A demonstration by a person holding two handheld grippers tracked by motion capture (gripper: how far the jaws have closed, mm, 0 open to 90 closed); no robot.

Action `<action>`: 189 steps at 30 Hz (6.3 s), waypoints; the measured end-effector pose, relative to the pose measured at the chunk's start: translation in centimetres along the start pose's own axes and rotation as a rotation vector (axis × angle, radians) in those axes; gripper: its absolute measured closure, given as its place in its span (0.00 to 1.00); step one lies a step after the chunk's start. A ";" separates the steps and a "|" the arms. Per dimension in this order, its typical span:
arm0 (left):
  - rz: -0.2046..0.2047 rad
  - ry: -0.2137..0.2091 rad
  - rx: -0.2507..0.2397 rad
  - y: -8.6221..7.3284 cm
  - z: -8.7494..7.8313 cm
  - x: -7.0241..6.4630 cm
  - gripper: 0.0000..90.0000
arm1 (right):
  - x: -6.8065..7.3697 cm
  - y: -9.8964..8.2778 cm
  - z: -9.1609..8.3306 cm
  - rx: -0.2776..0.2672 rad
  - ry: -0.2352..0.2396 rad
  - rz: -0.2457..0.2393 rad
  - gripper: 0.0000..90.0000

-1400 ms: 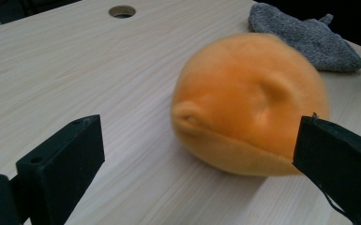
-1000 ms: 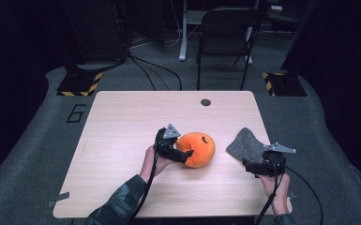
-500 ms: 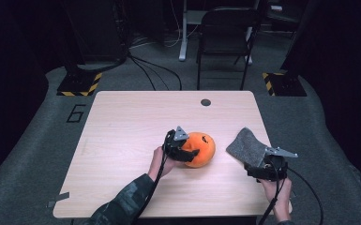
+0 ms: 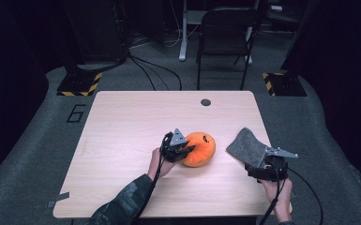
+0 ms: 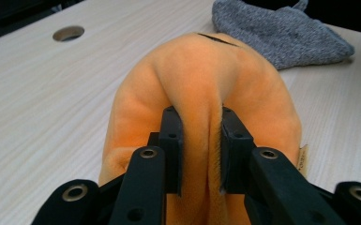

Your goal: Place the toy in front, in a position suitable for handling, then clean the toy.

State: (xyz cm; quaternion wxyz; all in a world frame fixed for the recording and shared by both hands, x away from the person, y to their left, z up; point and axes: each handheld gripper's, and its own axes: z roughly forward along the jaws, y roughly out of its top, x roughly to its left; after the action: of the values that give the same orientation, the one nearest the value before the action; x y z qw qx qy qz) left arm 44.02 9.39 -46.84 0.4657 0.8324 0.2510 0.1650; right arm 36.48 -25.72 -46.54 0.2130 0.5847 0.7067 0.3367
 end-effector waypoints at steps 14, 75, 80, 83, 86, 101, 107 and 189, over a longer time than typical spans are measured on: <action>0.153 -0.216 -0.106 1.8 -3.4 1.5 0.84 | -0.1 -0.1 0.0 0.004 0.006 -0.007 0.03; 0.015 -0.071 0.007 -4.4 -5.0 -1.5 0.20 | 0.2 3.7 4.3 0.017 -0.011 -0.040 0.04; 0.008 -0.069 0.021 -4.8 -4.5 -1.7 0.31 | 0.7 4.2 5.1 0.024 -0.029 -0.047 0.03; 0.011 -0.056 0.035 -5.0 -4.1 -2.0 0.34 | 0.6 4.5 5.8 0.033 -0.048 -0.037 0.02; 0.016 -0.053 0.028 -5.1 -4.2 -2.1 0.41 | 0.2 4.7 6.8 0.052 -0.065 -0.017 0.02; -0.011 -0.039 0.016 -5.5 -4.3 -2.5 0.71 | -1.1 4.0 10.6 0.132 -0.123 -0.003 0.28; -0.013 -0.034 0.008 -5.6 -4.3 -2.8 0.75 | -0.4 3.9 10.2 0.111 -0.079 -0.053 0.65; -0.011 -0.038 -0.027 -4.9 -3.9 -3.5 0.85 | 11.6 6.2 4.3 0.010 0.157 -0.301 0.82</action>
State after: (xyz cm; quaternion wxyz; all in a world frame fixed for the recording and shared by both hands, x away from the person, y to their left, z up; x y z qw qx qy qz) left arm 37.85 12.21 -49.22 0.4824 0.8276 0.2445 0.1502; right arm 41.05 -12.90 -43.92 0.2023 0.4454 0.8023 0.3421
